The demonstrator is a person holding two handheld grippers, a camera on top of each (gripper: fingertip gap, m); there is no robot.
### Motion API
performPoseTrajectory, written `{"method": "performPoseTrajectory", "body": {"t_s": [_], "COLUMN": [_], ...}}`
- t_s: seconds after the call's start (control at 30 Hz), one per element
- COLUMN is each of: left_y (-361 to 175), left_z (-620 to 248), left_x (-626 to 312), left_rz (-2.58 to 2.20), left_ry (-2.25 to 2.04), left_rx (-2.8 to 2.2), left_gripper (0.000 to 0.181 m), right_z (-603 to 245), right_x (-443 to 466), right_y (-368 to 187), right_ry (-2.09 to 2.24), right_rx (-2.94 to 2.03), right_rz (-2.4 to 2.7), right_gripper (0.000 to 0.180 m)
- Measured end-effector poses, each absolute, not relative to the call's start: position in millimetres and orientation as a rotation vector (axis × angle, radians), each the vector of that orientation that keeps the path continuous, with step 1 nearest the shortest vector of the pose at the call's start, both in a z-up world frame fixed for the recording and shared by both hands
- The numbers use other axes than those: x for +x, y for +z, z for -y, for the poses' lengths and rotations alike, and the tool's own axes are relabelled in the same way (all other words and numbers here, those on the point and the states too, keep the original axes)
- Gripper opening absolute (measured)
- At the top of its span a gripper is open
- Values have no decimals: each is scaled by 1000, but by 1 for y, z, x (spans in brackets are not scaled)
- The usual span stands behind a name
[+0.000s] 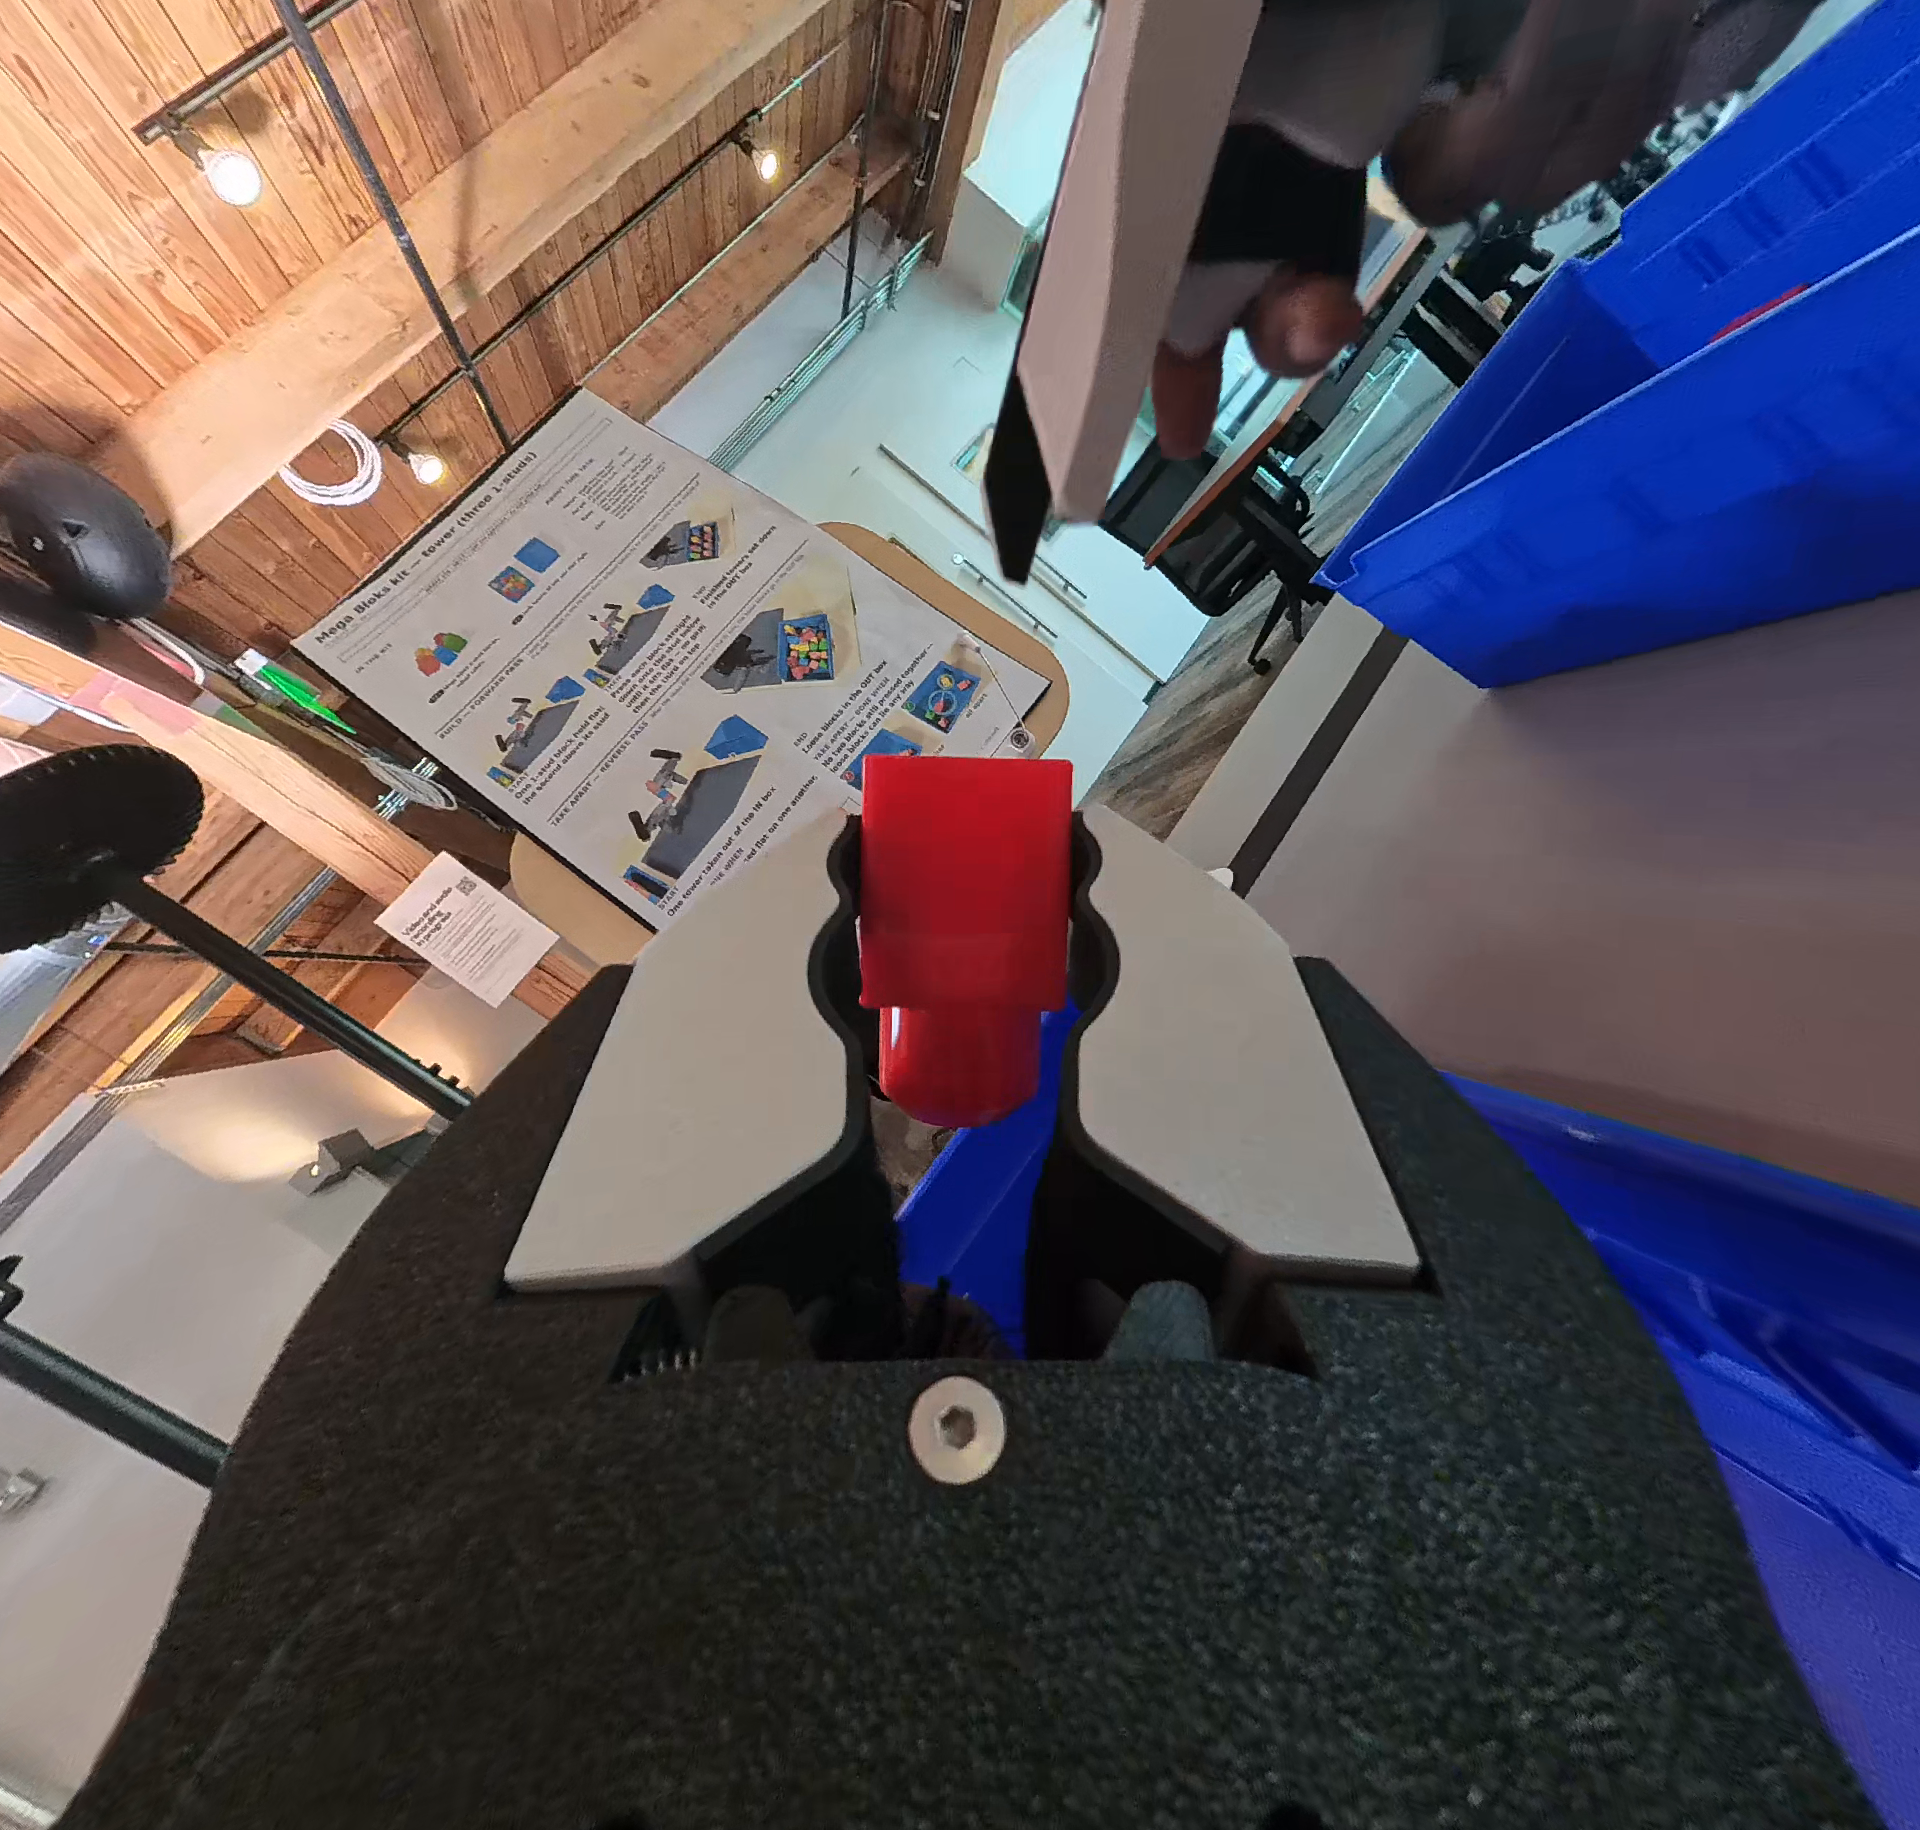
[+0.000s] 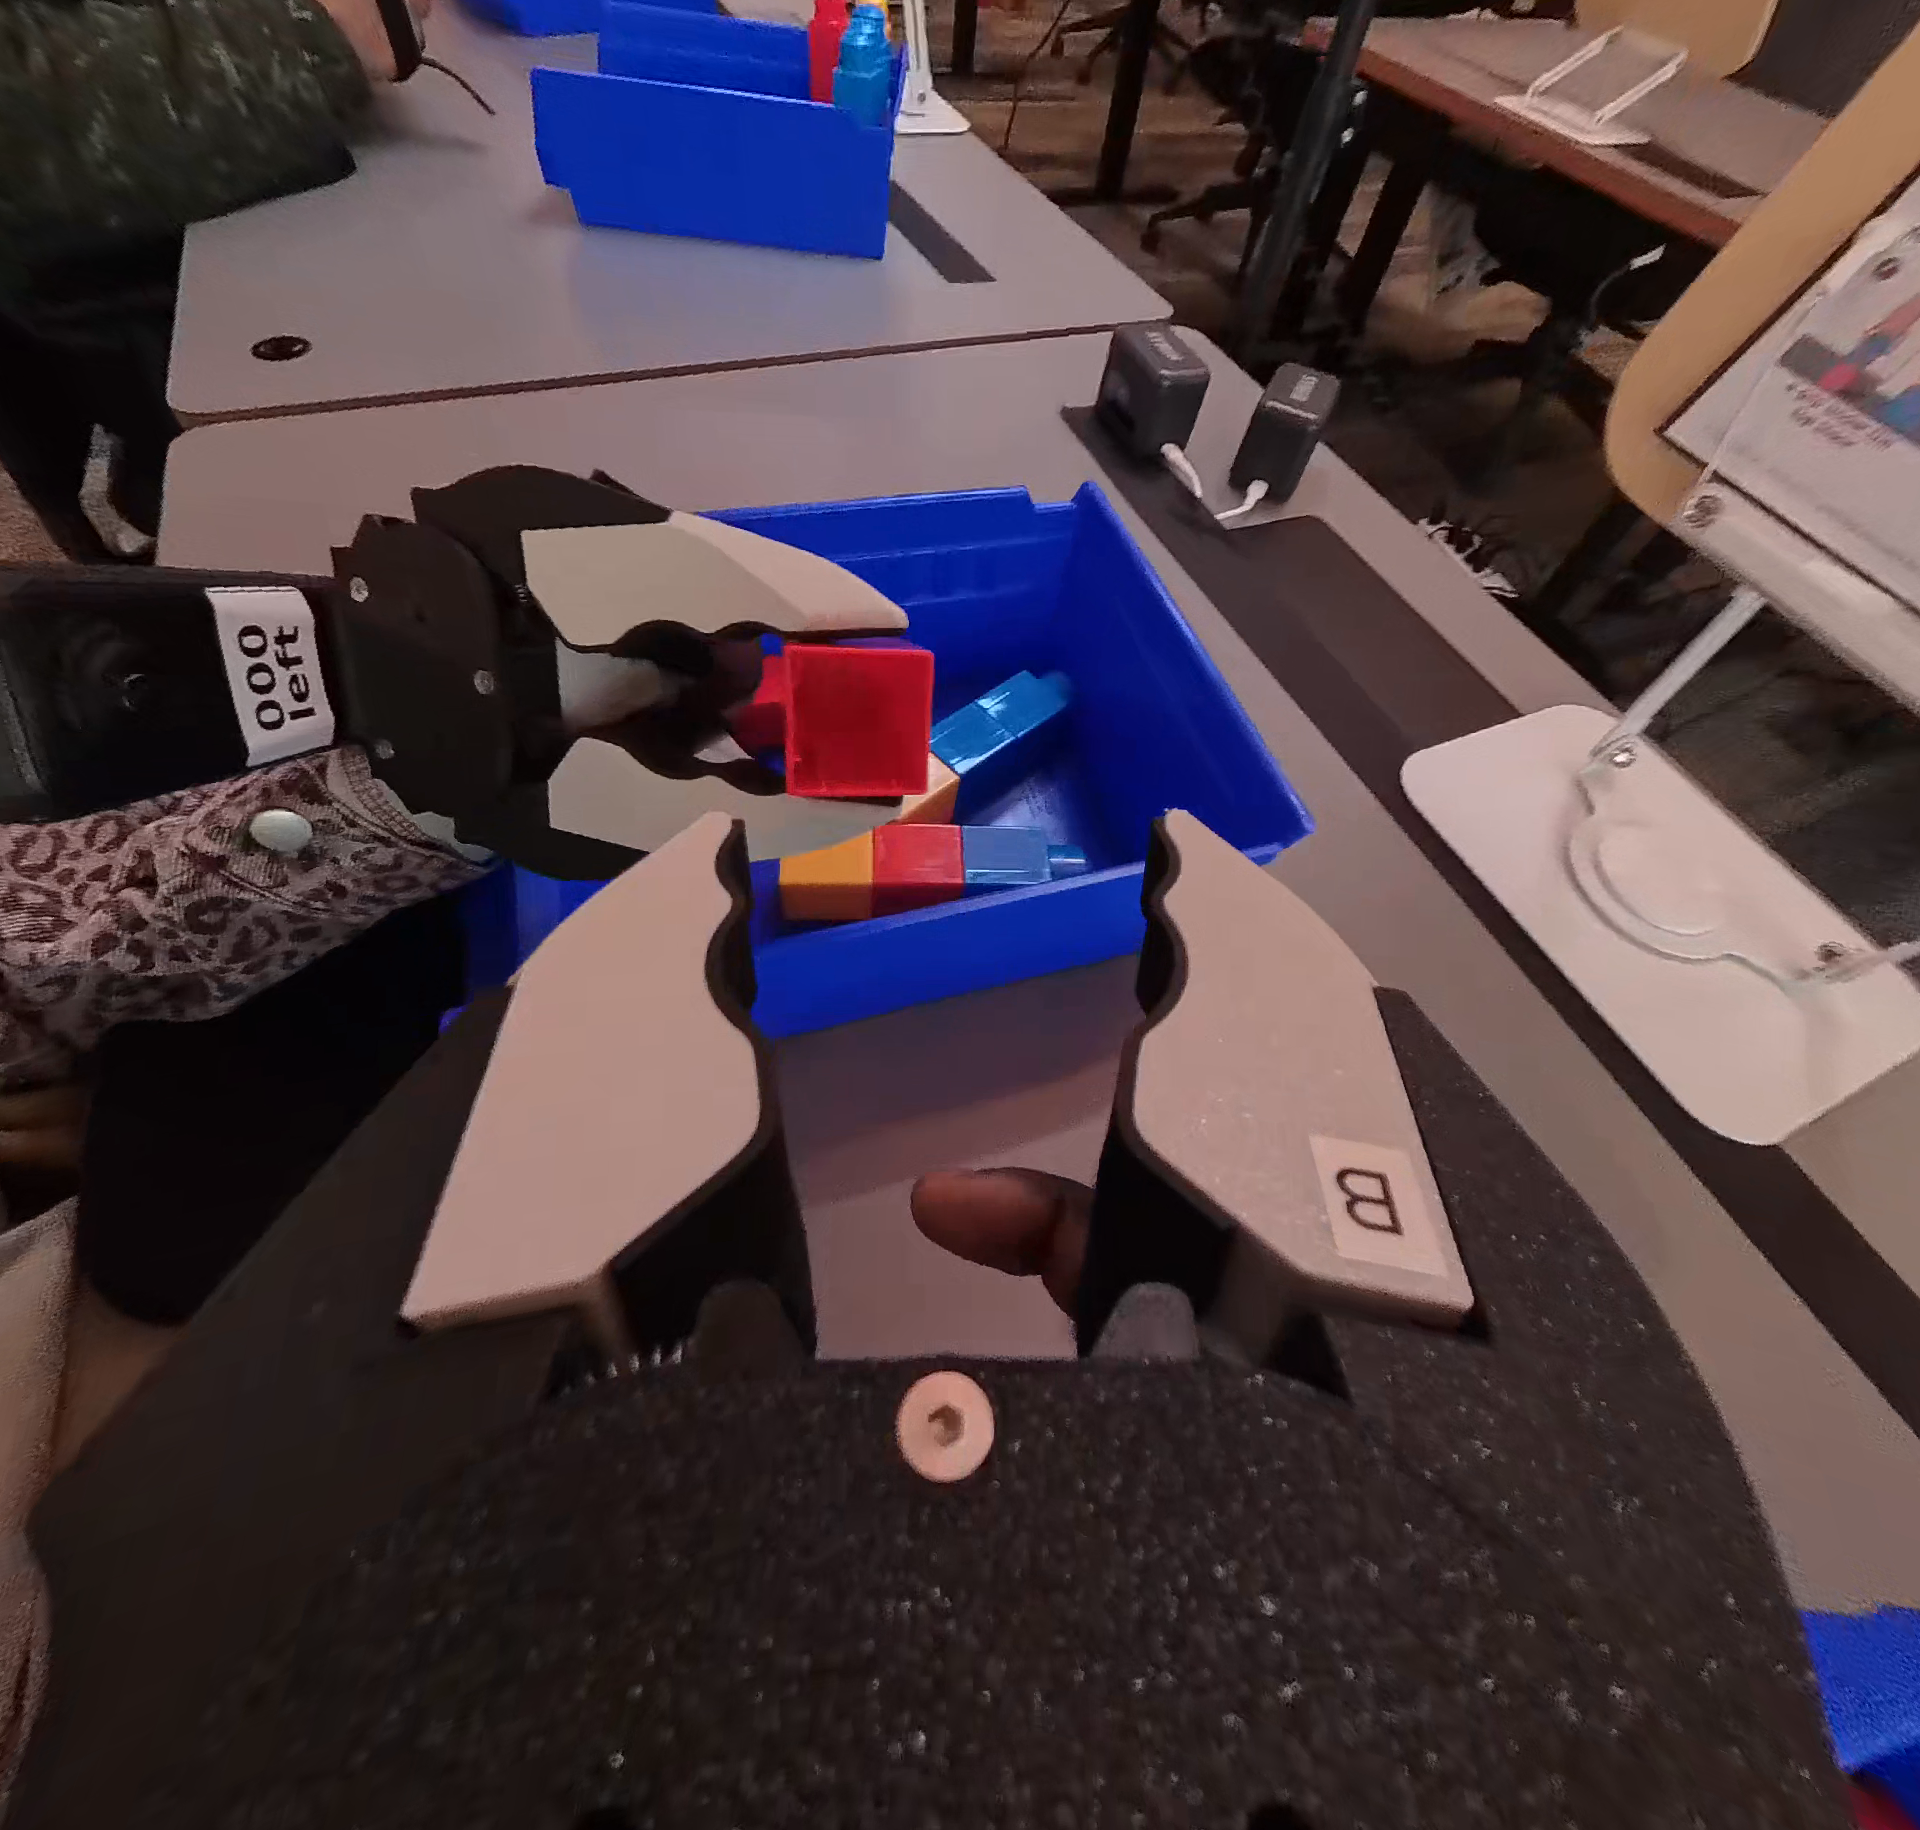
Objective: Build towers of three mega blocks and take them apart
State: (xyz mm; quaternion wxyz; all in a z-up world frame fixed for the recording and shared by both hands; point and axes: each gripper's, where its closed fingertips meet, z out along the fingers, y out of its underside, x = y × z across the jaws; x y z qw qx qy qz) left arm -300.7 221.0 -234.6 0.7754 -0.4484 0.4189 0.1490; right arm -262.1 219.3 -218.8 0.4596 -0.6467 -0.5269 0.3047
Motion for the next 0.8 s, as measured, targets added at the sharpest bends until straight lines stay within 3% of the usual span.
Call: {"method": "performPoseTrajectory", "body": {"t_s": [0.27, 0.33, 0.37, 0.5, 0.8], "left_y": [-238, -238, -239, -240, -232], "left_z": [-218, -216, -216, -218, -253], "left_x": [-292, -290, -289, -293, -381], "left_rz": [-956, -965, -973, -970, -459], "left_ry": [350, 346, 345, 363, 286], "left_rx": [-945, -939, -939, -960, -1341], "left_gripper": [36, 36, 36, 36, 28], "right_z": [-204, -203, -207, -213, -250], "right_x": [-299, -305, -305, -294, -140], "right_y": [-233, -240, -240, -232, -183], "right_ry": [889, 859, 825, 780, 290], "right_rx": [-1586, -1569, -1554, -1539, -1648], "right_rz": [1319, 1350, 1330, 1315, 1103], "right_gripper": [64, 52, 36, 34, 34]}}
